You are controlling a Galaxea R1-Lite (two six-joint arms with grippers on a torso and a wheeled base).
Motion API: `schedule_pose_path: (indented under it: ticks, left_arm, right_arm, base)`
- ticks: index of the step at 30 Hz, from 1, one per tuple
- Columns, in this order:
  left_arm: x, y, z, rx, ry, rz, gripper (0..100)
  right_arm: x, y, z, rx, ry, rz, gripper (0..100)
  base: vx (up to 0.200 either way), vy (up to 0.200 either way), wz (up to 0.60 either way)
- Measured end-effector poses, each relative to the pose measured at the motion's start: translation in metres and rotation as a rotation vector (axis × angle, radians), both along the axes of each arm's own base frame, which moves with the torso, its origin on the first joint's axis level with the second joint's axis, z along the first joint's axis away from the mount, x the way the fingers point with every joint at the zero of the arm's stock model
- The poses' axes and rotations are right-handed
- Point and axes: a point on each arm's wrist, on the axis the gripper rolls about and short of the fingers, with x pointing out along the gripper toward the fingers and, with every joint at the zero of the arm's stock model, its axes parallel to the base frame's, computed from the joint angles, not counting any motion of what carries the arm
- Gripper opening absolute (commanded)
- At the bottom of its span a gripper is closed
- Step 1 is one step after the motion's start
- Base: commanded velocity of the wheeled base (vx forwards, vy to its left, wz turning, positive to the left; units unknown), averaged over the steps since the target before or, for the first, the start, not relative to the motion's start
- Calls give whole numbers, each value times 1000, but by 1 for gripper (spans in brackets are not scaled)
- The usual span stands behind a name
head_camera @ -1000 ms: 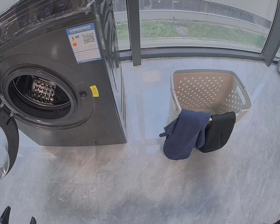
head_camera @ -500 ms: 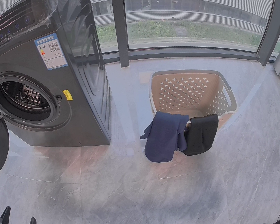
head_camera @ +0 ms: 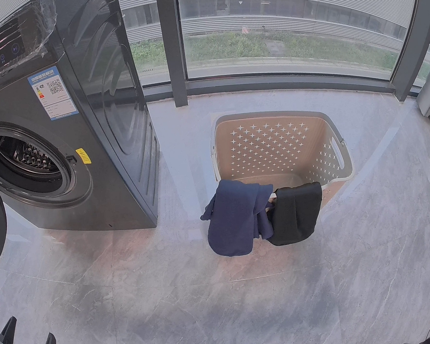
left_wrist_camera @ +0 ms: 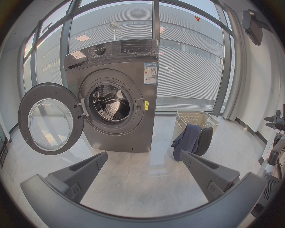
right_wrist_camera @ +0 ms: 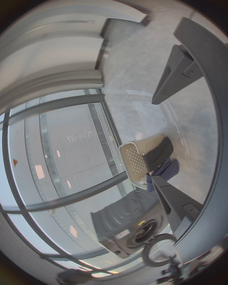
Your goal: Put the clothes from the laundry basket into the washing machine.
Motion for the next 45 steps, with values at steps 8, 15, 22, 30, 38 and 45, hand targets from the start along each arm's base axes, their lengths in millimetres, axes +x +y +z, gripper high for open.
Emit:
schedule_pose_path:
  ticks: [8,15,22,30,38,45]
  left_arm:
    - [0,0,0,0,0,0,100]
    - [0,0,0,-1,0,0,100]
    - [0,0,0,-1,1,1,100]
    - [0,0,0,-3,2,0,100]
    - [0,0,0,-5,2,1,100]
    - [0,0,0,-4,2,1,100]
  right_arm:
    - [0,-2,0,360,-50,-85,100]
    - [-1,-6,1,787,-178,-215,100]
    - [-3,-9,2,1236,-377,-288,100]
    - [-5,-12,3,1567,-618,-331,100]
    - [-4,-11,2,1408,-515,-336,100]
    - [-2,-8,3,1001,-293,-277,100]
  base:
    - [150,0,0]
    - [0,0,0]
    - [0,0,0]
    - [0,0,0]
    - [0,0,0]
    - [0,0,0]
